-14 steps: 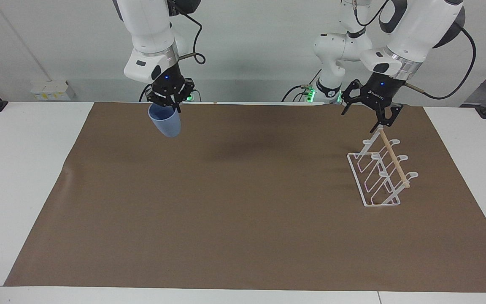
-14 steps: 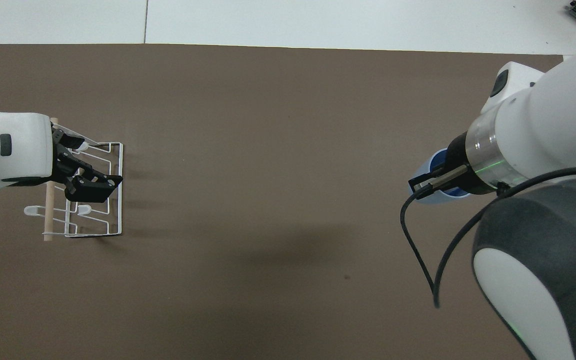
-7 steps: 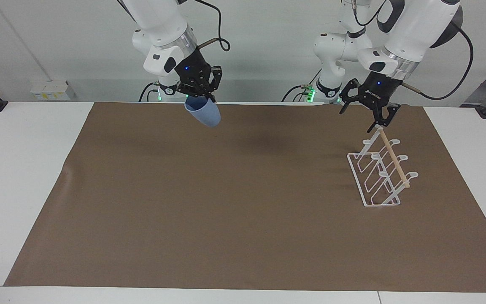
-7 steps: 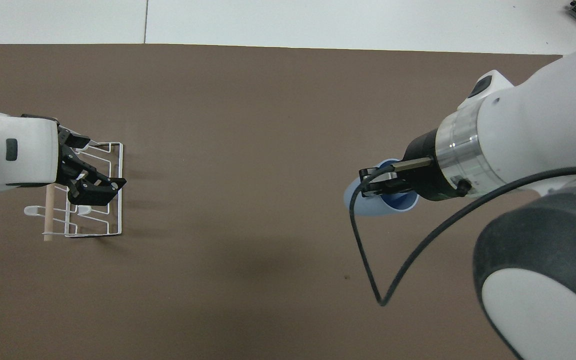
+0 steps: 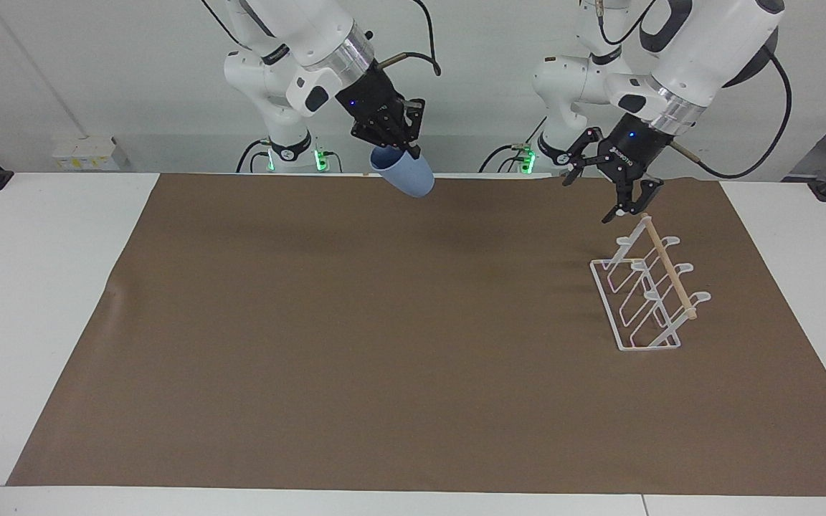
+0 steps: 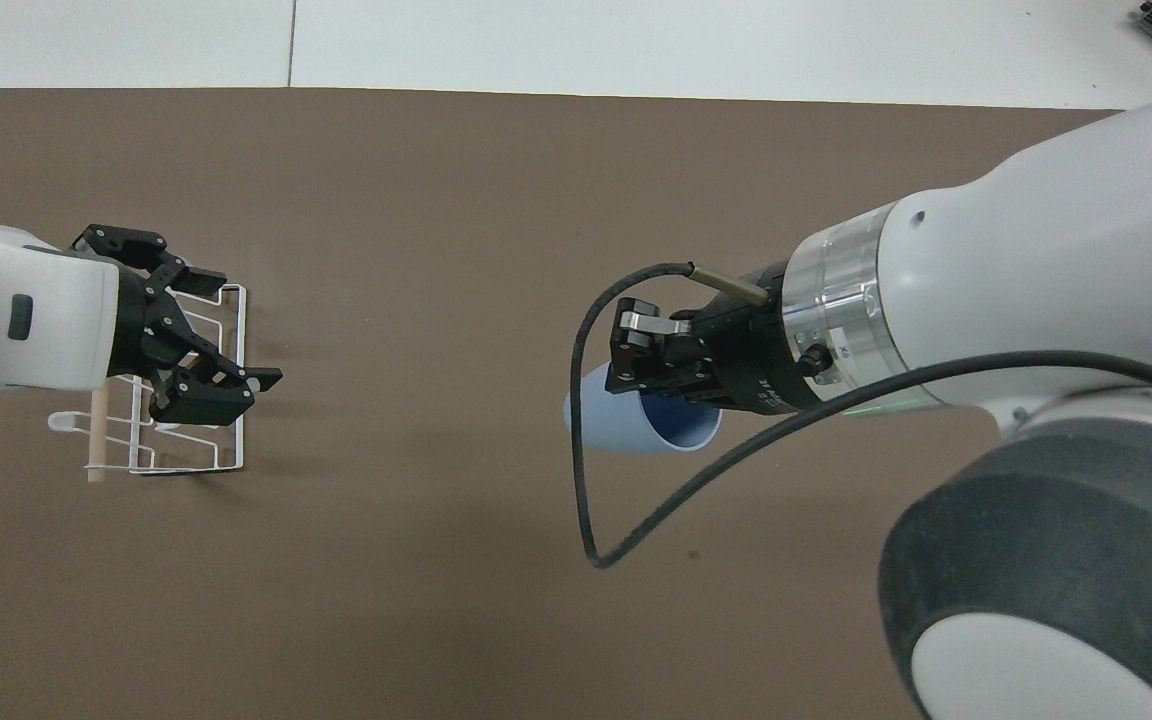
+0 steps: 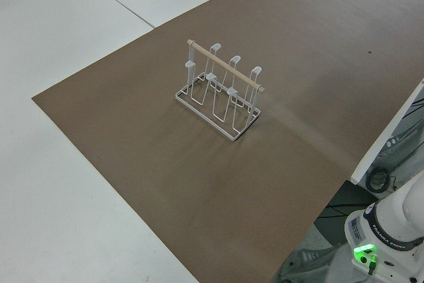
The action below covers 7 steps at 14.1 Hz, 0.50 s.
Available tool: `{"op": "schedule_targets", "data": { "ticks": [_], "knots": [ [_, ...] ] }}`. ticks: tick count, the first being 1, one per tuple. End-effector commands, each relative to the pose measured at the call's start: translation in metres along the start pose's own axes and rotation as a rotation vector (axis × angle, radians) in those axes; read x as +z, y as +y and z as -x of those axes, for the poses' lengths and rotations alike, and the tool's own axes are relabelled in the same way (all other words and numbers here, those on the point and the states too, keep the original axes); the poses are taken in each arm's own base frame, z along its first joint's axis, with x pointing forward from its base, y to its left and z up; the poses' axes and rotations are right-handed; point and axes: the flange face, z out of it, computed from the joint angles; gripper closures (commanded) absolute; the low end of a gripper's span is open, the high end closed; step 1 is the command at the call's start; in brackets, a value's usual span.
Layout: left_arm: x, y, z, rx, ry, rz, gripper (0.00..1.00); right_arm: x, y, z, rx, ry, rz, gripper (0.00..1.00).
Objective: Hang cup on cup holder
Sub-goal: 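Carry the cup toward the left gripper while the left gripper approaches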
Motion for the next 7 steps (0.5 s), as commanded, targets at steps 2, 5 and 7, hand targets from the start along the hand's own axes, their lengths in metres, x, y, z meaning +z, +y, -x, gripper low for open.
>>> {"op": "schedule_targets", "data": {
  "ticks": [2,5,7],
  "knots": [
    [0.007,0.035,-0.017,0.06,0.038,0.063,0.0,0.019,-0.024,0.018,0.19,-0.023,-0.088,1.0],
    [0.014,0.057,-0.035,0.112,0.044,0.076,0.0,0.025,-0.031,0.024,0.305,-0.022,-0.111,1.0],
    [0.016,0.063,-0.04,0.11,0.066,0.102,0.0,0.024,-0.034,0.026,0.38,-0.052,-0.134,1.0]
  ]
}}
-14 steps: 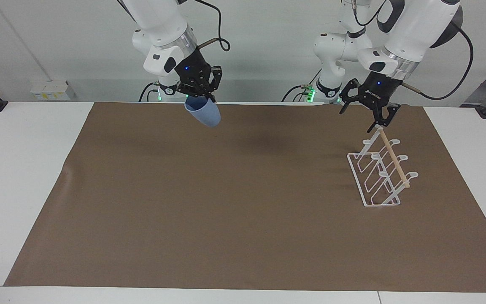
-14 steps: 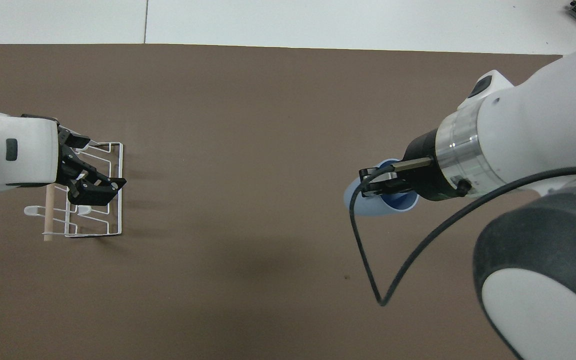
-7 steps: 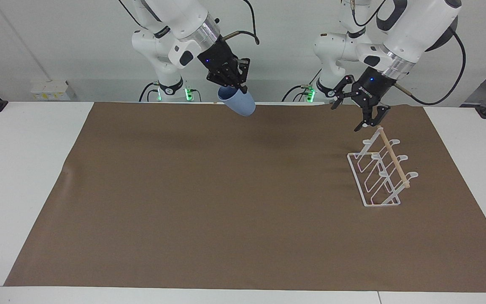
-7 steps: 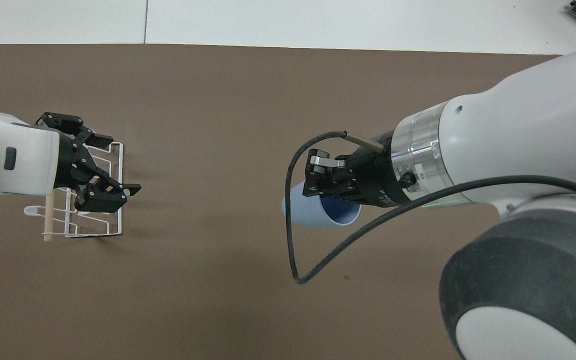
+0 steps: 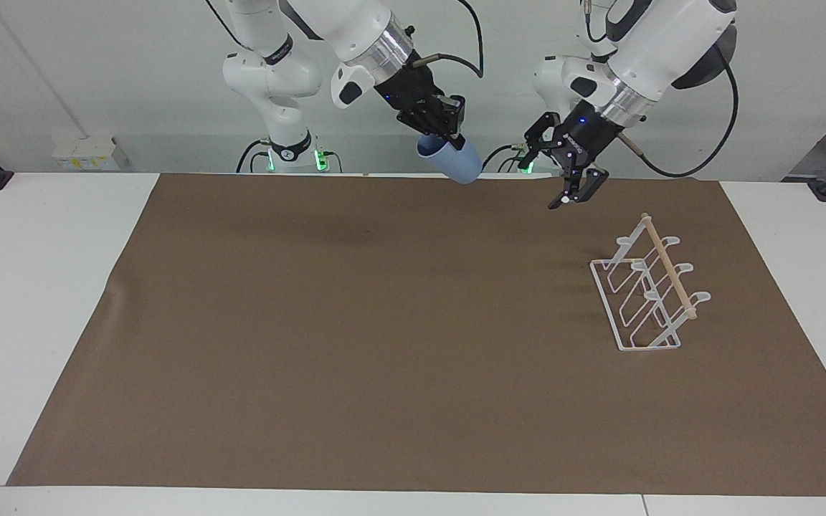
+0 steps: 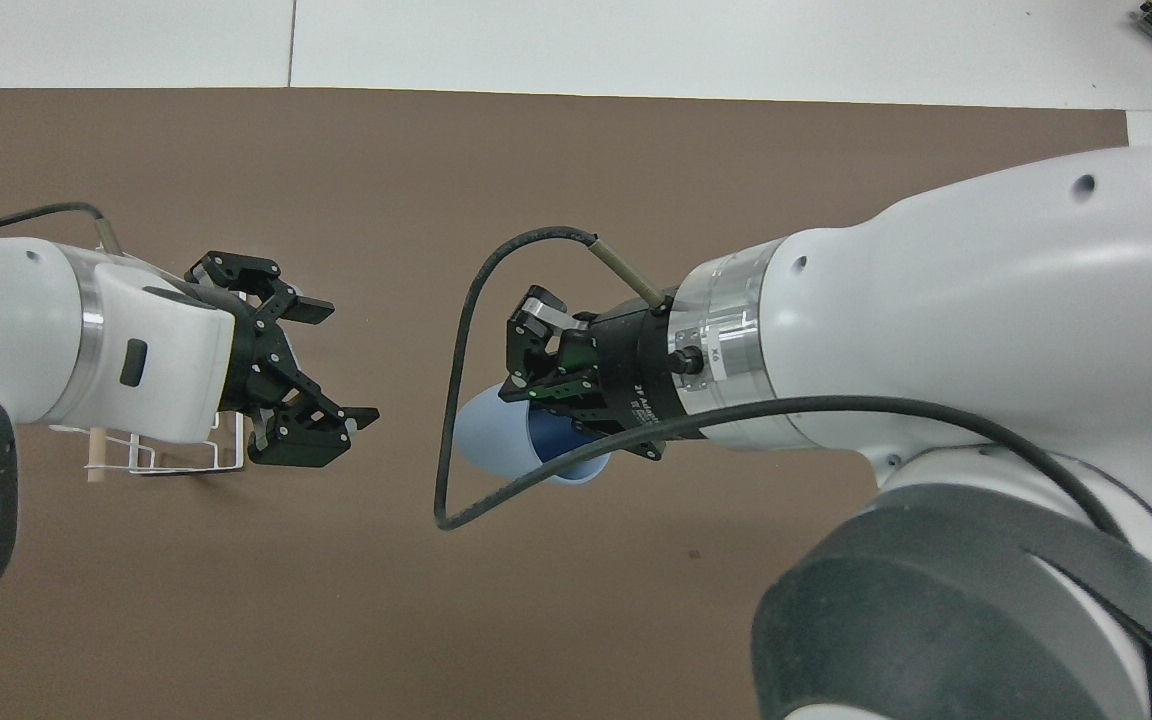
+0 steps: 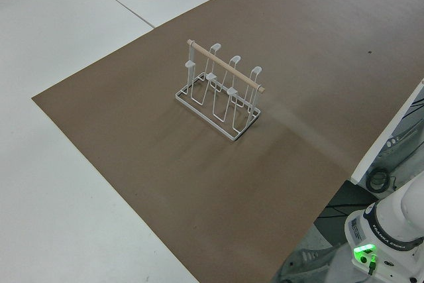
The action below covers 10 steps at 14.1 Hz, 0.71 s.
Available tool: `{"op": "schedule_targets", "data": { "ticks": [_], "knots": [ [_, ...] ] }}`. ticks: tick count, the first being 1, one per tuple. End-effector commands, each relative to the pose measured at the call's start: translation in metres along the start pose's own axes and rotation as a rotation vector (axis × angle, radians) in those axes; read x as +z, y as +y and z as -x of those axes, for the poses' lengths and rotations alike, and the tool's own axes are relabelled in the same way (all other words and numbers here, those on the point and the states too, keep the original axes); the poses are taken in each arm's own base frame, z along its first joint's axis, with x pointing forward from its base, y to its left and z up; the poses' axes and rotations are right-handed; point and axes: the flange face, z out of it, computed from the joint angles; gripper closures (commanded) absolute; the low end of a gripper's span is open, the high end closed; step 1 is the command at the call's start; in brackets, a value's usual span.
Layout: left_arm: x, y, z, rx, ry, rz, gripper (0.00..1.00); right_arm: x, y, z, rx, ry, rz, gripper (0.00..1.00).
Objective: Hang cup on cup holder
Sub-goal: 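Carry the cup toward the left gripper while the left gripper approaches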
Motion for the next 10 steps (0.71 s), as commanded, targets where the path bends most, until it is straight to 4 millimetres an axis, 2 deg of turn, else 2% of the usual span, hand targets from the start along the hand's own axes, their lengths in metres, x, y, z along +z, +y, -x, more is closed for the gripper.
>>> {"op": "schedule_targets", "data": {
  "ticks": [1,2,4,6,10],
  "knots": [
    [-0.001,0.012,-0.001,0.012,0.038,0.028,0.0,-0.003,-0.001,0.0,0.108,-0.035,-0.049,1.0],
    [0.0,0.016,-0.004,0.021,0.042,0.036,0.0,-0.003,-0.002,-0.002,0.14,-0.032,-0.063,1.0],
    [-0.001,0.027,-0.015,0.188,0.054,0.038,0.0,-0.004,-0.004,-0.003,0.19,-0.048,-0.086,1.0],
    [-0.006,0.035,-0.017,0.323,0.059,0.038,0.0,-0.004,-0.004,-0.003,0.191,-0.051,-0.086,1.0],
    [-0.027,0.053,-0.009,0.355,0.062,0.065,0.0,-0.004,-0.004,-0.003,0.191,-0.052,-0.087,1.0]
  ]
}}
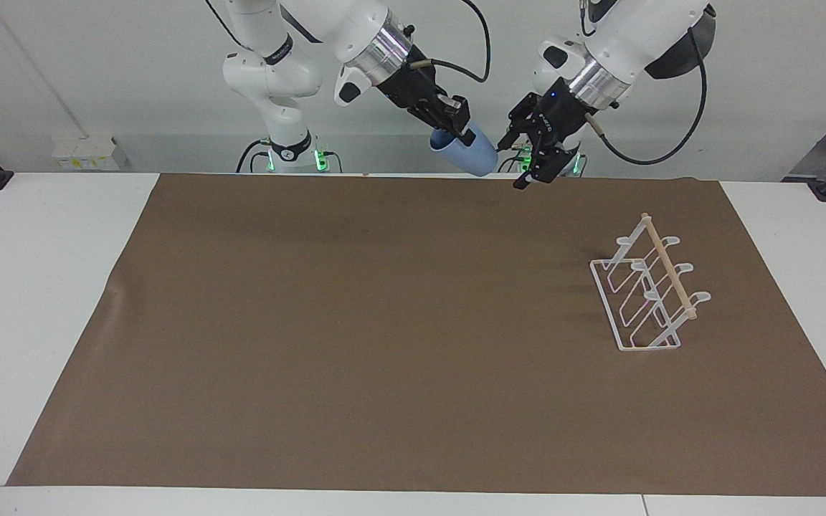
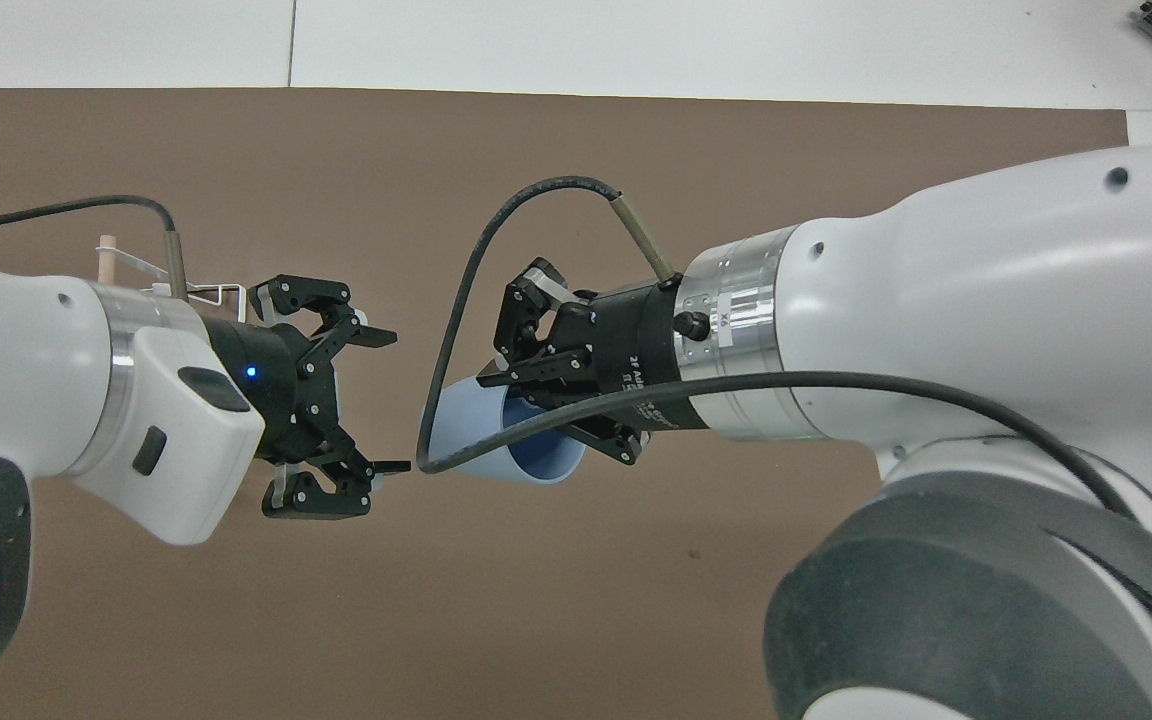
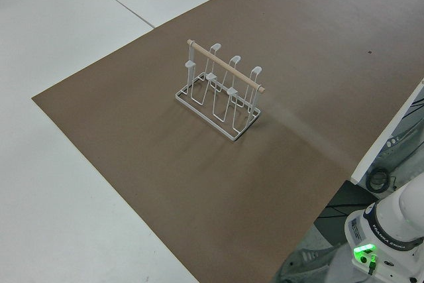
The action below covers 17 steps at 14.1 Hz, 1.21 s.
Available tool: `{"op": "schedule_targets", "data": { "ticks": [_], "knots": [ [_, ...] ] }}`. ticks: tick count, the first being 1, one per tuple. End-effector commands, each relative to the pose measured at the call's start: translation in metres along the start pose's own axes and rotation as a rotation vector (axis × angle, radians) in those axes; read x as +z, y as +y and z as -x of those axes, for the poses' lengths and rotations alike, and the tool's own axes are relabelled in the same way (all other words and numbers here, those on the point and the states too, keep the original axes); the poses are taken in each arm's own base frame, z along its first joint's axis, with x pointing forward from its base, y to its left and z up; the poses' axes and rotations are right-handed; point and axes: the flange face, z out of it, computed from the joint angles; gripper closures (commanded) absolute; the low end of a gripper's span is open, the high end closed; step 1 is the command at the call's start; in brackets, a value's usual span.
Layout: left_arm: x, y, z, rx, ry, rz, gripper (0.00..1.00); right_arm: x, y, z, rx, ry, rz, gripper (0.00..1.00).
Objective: Hang cup on cup holder
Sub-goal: 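Close the left gripper on the cup held by the right gripper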
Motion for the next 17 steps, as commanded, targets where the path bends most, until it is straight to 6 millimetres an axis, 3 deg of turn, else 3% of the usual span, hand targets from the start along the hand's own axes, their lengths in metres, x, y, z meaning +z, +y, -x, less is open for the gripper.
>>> {"op": "schedule_targets", "data": {
  "ticks": [1,4,5,10,17],
  "knots": [
    [-0.02,0.02,0.001,0.044,0.028,0.017,0.0,-0.001,0.001,-0.001,0.028,-0.016,-0.023,1.0],
    [-0.021,0.025,-0.006,0.064,0.054,0.001,0.0,-0.001,0.001,-0.001,0.028,-0.016,-0.023,1.0],
    [-0.016,0.03,-0.017,0.079,0.066,-0.017,0.0,-0.001,0.001,-0.001,0.028,-0.016,-0.023,1.0],
    [0.008,0.034,-0.02,0.043,0.101,-0.049,0.0,-0.001,0.001,-0.001,0.028,-0.016,-0.023,1.0],
    [0.025,0.053,-0.047,0.013,0.101,-0.051,0.0,-0.001,0.001,-0.001,0.028,-0.016,-0.023,1.0]
  ]
}}
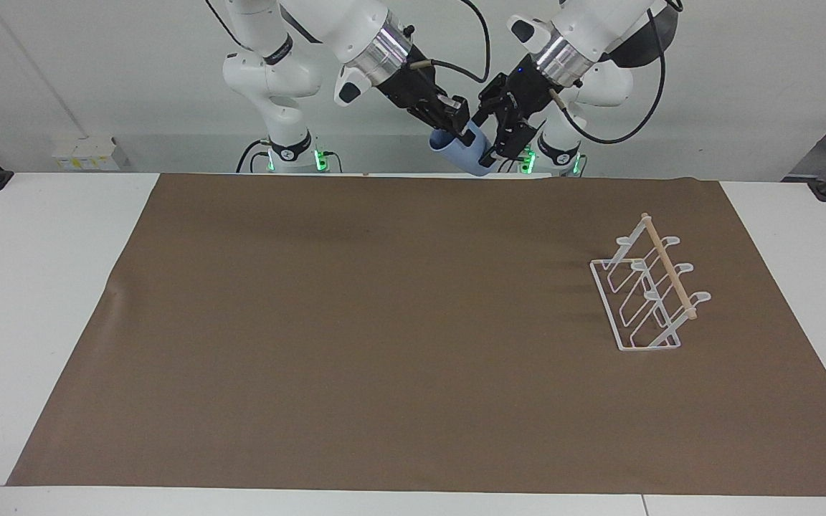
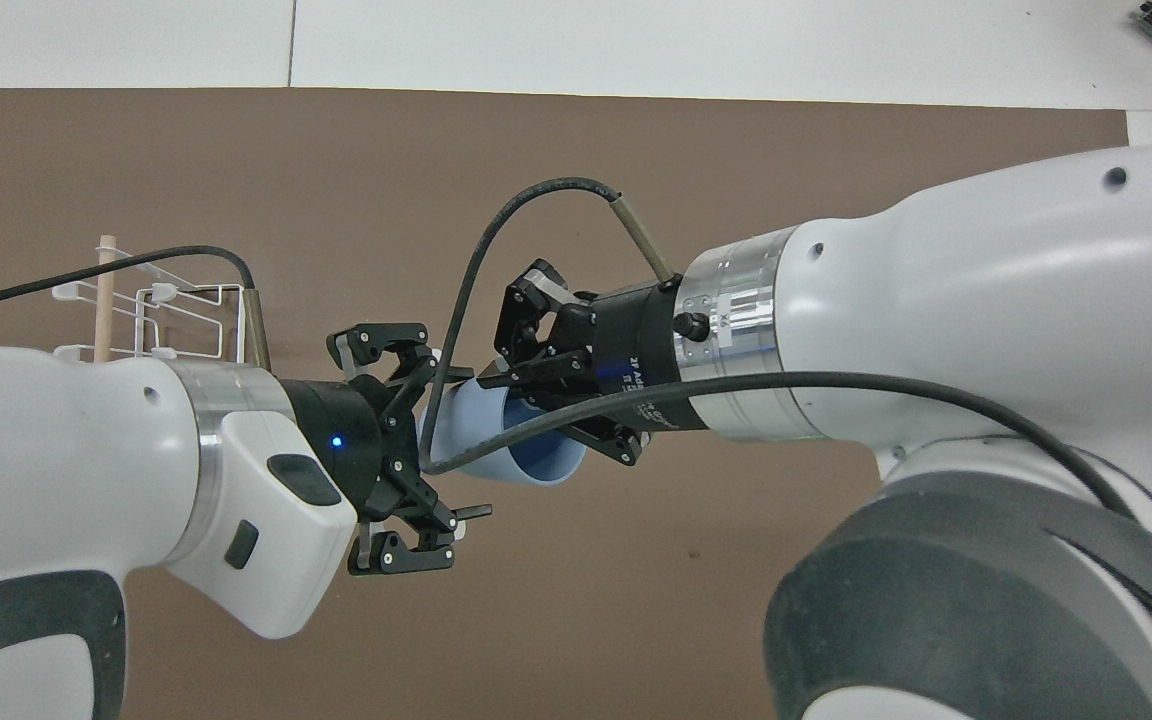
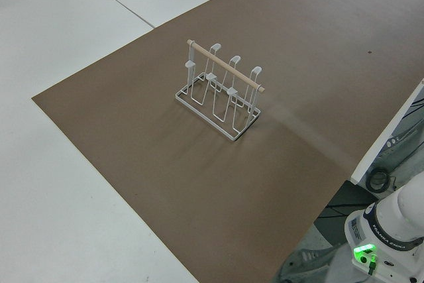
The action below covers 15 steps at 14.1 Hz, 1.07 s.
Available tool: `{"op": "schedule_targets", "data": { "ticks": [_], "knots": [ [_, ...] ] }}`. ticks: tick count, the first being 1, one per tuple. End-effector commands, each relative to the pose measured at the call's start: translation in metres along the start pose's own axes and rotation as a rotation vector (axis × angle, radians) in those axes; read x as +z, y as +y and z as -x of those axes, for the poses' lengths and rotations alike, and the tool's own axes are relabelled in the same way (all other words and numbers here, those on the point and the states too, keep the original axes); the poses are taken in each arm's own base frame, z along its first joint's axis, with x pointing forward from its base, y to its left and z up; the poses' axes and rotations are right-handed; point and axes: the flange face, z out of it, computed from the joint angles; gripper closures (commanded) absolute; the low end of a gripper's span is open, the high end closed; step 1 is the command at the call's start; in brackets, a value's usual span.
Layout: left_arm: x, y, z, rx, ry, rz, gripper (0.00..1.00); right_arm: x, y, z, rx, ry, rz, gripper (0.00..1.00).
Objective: Hang cup on cup holder
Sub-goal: 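Close the left gripper on the cup held by the right gripper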
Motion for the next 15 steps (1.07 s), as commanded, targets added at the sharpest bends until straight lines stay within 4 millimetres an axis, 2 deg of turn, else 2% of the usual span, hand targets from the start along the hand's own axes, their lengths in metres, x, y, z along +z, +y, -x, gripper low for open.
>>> {"op": "schedule_targets", "data": {
  "ticks": [1,15],
  "knots": [
    [0.005,0.0136,-0.003,-0.012,0.017,-0.009,0.0,-0.0014,-0.0001,-0.0013,0.027,-0.015,-0.027,1.0],
    [0.0135,0.0155,-0.008,-0.045,0.024,-0.023,0.0,-0.0014,-0.0001,-0.0013,0.027,-0.015,-0.027,1.0]
  ]
}}
